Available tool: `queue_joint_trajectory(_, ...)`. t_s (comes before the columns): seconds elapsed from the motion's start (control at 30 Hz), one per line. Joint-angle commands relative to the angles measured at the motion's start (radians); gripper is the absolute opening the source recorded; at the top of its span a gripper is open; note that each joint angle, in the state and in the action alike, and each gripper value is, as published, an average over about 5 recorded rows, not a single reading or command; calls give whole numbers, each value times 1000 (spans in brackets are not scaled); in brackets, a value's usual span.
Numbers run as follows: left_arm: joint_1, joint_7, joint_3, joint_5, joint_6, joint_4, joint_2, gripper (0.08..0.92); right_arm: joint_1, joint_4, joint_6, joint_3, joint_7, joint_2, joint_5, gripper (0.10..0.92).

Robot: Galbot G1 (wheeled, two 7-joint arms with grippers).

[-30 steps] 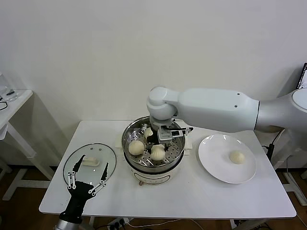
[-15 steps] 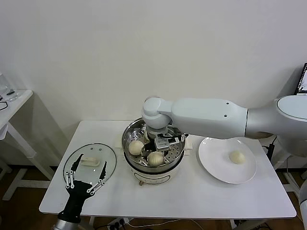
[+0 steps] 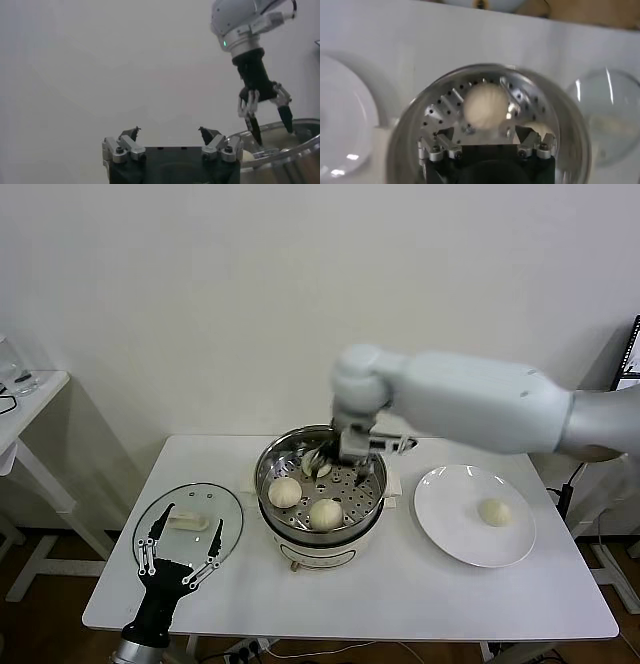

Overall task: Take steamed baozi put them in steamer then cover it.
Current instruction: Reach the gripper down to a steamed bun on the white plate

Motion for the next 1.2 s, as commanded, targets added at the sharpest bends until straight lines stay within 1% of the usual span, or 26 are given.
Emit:
queue_joint_trajectory(0.03, 1, 0, 6, 8, -2, 2, 0, 823, 11, -400, -350, 45, -76, -244, 269, 823)
queue_joint_trajectory(0.23, -4, 0, 13, 15, 0, 10, 2, 823, -116, -485, -351, 30, -68, -352, 208, 823)
queue_joint_trajectory(0.4, -7, -1, 14, 16, 7, 4, 2, 823, -243, -546, -332, 86, -33, -377, 139, 823)
queue_joint_trajectory(0.73, 2, -3, -10, 17, 6, 2, -1, 823, -451, -627, -286, 229, 70, -338, 55, 823)
queue_joint_trajectory(1.2, 10, -13, -26, 37, -2, 16, -11, 823, -535, -699, -283, 287, 142, -244, -11, 823)
